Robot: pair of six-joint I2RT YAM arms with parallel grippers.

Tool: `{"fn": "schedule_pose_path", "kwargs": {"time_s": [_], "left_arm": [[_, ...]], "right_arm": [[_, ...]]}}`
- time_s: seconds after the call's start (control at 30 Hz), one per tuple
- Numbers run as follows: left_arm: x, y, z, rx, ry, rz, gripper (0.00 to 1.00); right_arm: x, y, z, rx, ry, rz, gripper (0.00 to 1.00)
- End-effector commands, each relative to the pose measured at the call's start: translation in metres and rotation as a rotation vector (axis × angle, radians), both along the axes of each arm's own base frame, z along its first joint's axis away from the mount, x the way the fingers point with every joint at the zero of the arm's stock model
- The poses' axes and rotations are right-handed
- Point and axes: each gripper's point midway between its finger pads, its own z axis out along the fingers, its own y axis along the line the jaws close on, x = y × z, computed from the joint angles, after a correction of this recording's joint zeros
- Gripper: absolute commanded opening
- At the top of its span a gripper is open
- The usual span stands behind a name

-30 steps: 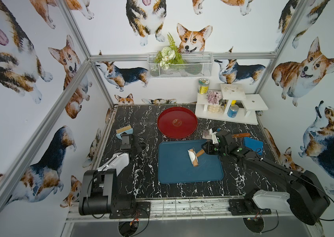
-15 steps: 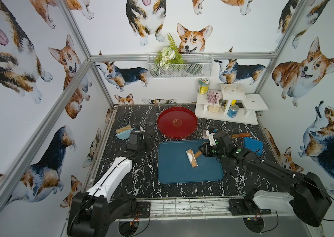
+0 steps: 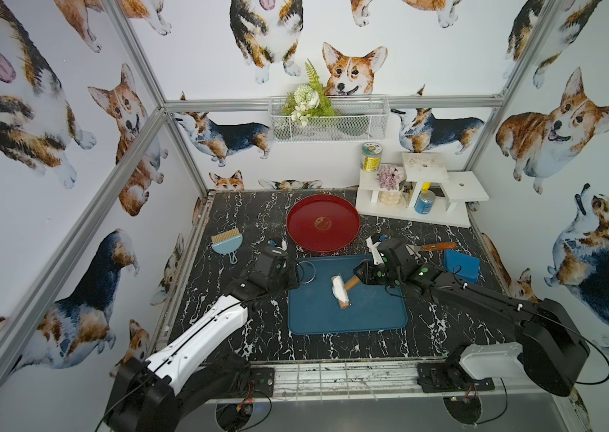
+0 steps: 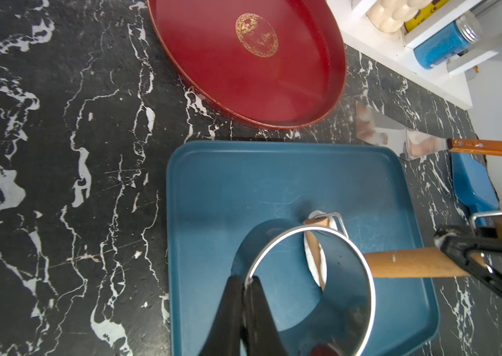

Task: Roll out the dumpling wrappers from the dough
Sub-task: Pick up the dumpling mold from the center of the board, then remove the dumpling wrapper from the work surface.

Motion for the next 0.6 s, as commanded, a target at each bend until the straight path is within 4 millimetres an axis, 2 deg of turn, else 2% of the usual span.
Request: {"fn": "schedule_pose_path", "kwargs": {"time_s": [0.0, 0.13, 0.33, 0.37, 0.57], "left_arm": [[-0.001, -0.009, 0.001, -0.004, -0.002, 0.003, 0.0], [-0.004, -0.029, -0.006, -0.002, 0.007, -0.036, 0.0], [-0.009, -0.052, -0.016, 0.017, 0.019, -0.075, 0.0], [-0.004, -0.059, -0.005, 0.009, 0.0, -0.079, 0.0], [-0.002, -0.077, -0.012, 0.073, 0.016, -0.109, 0.0]], "right_arm": [[0.001, -0.021, -0.006, -0.059, -0.001, -0.038, 0.0], [-0.002, -0.03, -0.012, -0.067, 0.01, -0.042, 0.0], [-0.004, -0.026, -0.012, -0.046, 0.013, -0.026, 0.0], [-0.004, -0.026, -0.013, -0.046, 0.015, -0.028, 0.0], [-0.005, -0.027, -0.016, -0.055, 0.017, -0.028, 0.0]]}}
